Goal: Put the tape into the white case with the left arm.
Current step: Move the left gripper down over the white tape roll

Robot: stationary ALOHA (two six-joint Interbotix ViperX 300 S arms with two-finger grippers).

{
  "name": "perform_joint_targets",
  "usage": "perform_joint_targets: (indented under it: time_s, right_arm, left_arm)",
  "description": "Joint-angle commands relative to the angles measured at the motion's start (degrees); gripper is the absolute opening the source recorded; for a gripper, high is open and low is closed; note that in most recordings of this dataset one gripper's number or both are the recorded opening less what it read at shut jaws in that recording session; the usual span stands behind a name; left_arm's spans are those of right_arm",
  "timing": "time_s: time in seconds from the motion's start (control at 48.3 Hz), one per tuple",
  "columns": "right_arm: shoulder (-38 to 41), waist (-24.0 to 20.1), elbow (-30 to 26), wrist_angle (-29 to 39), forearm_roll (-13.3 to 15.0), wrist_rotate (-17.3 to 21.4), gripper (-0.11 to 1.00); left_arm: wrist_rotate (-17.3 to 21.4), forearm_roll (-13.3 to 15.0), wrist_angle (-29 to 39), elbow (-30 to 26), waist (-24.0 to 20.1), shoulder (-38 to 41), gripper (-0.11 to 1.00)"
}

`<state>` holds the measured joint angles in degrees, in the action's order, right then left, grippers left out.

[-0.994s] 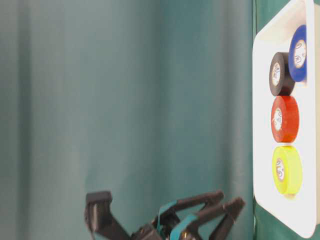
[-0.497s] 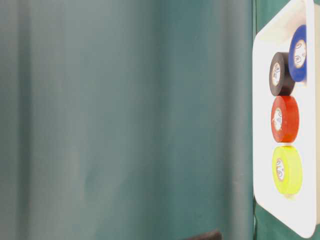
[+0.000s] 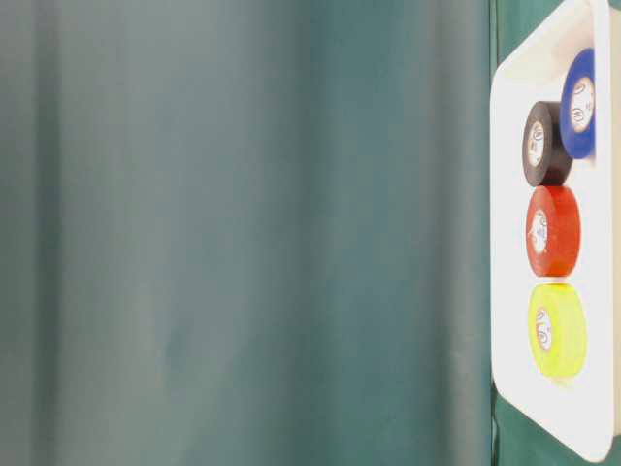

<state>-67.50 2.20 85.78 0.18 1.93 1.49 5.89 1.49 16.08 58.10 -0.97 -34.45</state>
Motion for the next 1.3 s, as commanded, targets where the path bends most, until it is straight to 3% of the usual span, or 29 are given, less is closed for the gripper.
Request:
perform_joint_targets:
  time_s: [0.0, 0.248, 0.725, 0.973, 1.284]
  right_arm:
    - [0.62, 0.18, -0.7, -0.7, 0.09, 0.0, -0.09]
    - [0.62, 0.09, -0.7, -0.62, 0.09, 0.09, -0.09]
    - [0.7, 0.18, -0.62, -0.62, 0.09, 0.09, -0.09]
    - [0.7, 0.18, -0.62, -0.7, 0.09, 2.11, -0.09]
    - [0.7, 0.09, -0.62, -0.7, 0.09, 2.72, -0.09]
  left_arm:
    - [0.0, 0.09, -0.26, -0.35, 0.18, -0.18, 0.92]
    - [0.0, 0.09, -0.35, -0.09, 1.85, 0.18, 0.92]
    - [-0.09, 0.09, -3.25, -0.62, 14.68, 6.94, 0.91]
    - [-0.18, 0.09, -7.38, -0.88, 20.48, 11.51, 0.91]
    - [-1.41, 0.09, -8.17, -3.16, 24.96, 16.96, 0.91]
